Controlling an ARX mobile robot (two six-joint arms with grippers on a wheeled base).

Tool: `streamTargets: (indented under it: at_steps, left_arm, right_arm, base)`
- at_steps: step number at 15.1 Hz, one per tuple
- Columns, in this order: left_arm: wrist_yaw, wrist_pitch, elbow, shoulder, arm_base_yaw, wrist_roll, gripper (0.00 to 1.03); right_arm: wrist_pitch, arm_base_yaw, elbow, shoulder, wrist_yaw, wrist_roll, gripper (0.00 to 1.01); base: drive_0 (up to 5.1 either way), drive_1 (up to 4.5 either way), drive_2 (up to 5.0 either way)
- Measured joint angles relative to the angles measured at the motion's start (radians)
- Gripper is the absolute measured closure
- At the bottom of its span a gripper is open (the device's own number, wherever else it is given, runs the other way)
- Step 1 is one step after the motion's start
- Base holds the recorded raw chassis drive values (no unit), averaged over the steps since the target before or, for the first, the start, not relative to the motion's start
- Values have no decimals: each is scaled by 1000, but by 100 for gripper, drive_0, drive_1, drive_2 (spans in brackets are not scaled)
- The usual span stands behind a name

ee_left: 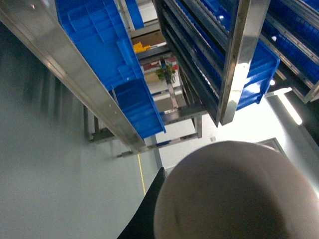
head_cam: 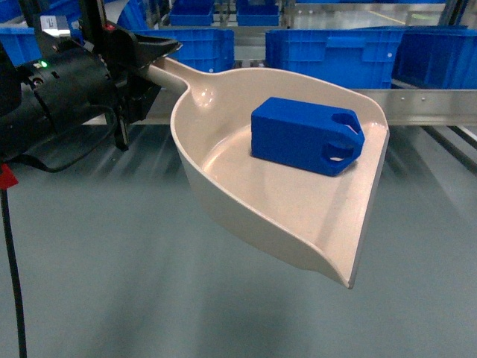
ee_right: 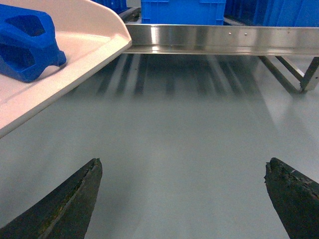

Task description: Place part in tray to right shelf

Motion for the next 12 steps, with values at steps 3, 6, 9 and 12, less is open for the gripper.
streamTargets:
  at_steps: [3,6,9,12]
  left_arm:
    - [-8,0,0,0,9,0,89]
    - [-8,-2,0,0,13,0,89]
    - [-12,-5,0,0,17,1,89]
    - [-11,0,0,0,18,1,89]
  right_arm:
    - [0,0,0,0,0,0,3]
    - [-1,0,0,0,0,0,3]
    - [2,0,0,0,-4,0,3]
    - [2,0,0,0,-3,0,3]
  base:
    - [49,431,-333]
    - [50,432,-331]
    - [11,392,-371]
    - [11,392,-371]
